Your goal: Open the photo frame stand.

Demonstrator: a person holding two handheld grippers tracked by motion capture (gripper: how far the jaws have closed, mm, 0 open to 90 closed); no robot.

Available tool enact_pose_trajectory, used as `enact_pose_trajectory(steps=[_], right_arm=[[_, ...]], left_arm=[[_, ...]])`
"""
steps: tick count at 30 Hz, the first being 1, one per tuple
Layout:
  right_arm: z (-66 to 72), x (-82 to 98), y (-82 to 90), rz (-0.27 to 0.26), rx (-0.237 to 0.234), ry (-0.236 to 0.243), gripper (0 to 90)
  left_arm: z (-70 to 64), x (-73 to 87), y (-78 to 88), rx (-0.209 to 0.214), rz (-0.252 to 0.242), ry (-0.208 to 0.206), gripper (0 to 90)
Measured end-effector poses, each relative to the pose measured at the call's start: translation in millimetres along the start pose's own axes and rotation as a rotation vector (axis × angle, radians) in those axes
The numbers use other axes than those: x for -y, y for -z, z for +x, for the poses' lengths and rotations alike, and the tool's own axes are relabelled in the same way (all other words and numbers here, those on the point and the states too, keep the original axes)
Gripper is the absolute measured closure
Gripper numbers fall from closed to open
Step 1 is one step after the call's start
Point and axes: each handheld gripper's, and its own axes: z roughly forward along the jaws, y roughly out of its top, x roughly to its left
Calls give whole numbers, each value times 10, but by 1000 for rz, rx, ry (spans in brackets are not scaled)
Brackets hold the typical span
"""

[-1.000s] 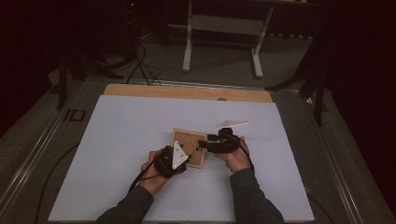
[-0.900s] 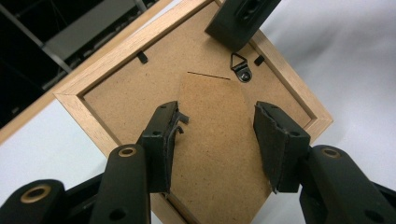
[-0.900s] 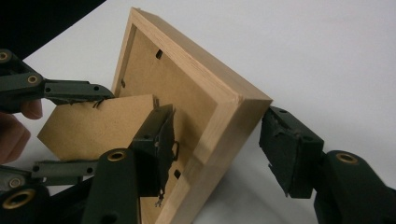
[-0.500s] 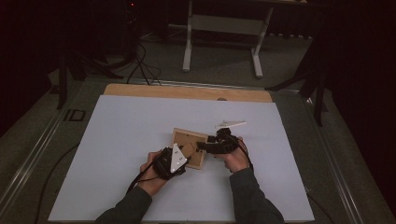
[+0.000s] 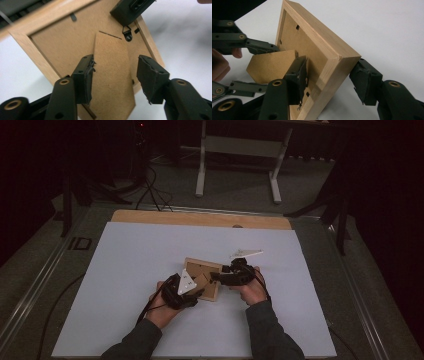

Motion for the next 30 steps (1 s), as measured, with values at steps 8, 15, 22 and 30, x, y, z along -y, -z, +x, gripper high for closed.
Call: enact_pose_trajectory(steps=[8, 15, 22, 30], right_arm=[[38, -5, 12, 2, 11, 28, 471], [61, -7, 28, 2, 13, 54, 477], [79, -8, 40, 3, 14, 67, 482], [101, -12, 61, 1, 10, 86, 487]], left_arm=[[108, -22, 38, 86, 29, 110, 477], [234, 2, 27, 173, 47, 225, 507], [247, 12, 35, 176, 69, 240, 566], [220, 21, 21, 169, 101, 219, 606]])
